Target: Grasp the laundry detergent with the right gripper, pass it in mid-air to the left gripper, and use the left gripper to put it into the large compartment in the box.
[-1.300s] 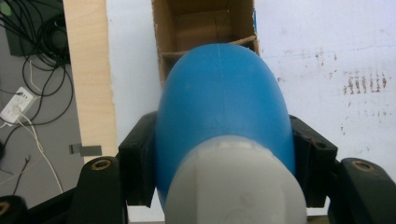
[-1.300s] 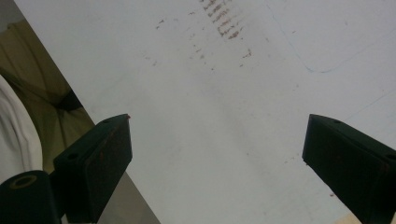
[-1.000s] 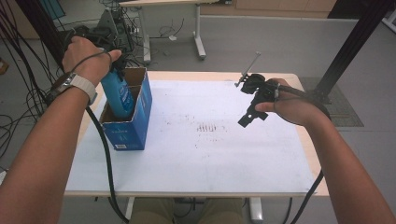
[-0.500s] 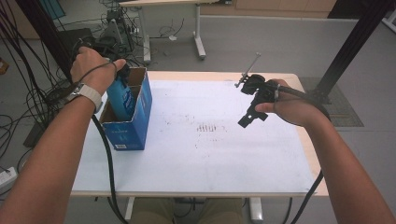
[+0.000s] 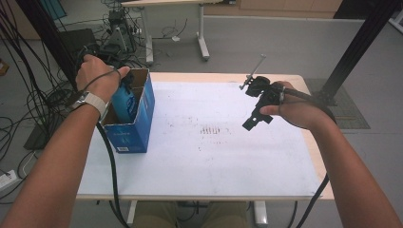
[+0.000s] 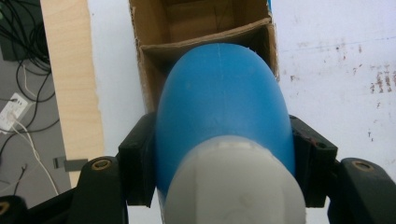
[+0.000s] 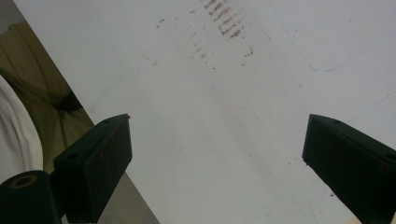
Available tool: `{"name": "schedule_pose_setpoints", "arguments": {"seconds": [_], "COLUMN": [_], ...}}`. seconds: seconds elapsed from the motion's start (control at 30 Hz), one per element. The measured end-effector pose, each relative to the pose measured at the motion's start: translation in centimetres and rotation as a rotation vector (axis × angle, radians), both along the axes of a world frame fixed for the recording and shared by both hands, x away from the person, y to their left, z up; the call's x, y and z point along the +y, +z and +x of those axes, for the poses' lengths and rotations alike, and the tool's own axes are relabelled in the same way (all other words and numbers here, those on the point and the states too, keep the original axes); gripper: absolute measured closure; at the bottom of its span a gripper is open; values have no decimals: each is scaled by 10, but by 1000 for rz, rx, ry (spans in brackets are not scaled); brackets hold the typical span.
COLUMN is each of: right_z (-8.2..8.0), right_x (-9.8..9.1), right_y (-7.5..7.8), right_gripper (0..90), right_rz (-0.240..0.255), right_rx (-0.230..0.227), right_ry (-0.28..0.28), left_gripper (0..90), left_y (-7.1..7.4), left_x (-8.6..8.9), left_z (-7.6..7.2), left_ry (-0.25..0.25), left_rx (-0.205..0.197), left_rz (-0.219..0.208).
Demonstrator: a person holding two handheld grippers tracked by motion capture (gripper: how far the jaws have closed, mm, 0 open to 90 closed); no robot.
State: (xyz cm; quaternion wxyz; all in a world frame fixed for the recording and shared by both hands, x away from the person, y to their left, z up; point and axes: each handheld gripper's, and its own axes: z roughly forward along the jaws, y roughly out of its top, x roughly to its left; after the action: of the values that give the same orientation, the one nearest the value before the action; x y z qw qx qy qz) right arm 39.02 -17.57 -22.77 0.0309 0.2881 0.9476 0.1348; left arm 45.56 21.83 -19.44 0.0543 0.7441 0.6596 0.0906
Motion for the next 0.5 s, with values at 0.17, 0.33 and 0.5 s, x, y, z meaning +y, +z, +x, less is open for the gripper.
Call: {"name": "schedule_pose_setpoints", "arguments": {"seconds": [0.17, 0.33, 0.5], "right_z": [1, 1, 1], "right_x": [2, 2, 0], "right_y": [-1, -1, -1], "right_gripper": [81, 81, 81], "right_rz": [0, -3, 0], "right_rx": [4, 5, 3], "right_ry": [4, 3, 2], "left_gripper": [376, 376, 376], "left_y": [-7, -13, -18], "left_x": [-1, 0, 0], "left_z": [0, 1, 1], "left_ry": [-4, -3, -6], "left_rx": [2, -4, -5], "left_rz": [5, 3, 5]}}
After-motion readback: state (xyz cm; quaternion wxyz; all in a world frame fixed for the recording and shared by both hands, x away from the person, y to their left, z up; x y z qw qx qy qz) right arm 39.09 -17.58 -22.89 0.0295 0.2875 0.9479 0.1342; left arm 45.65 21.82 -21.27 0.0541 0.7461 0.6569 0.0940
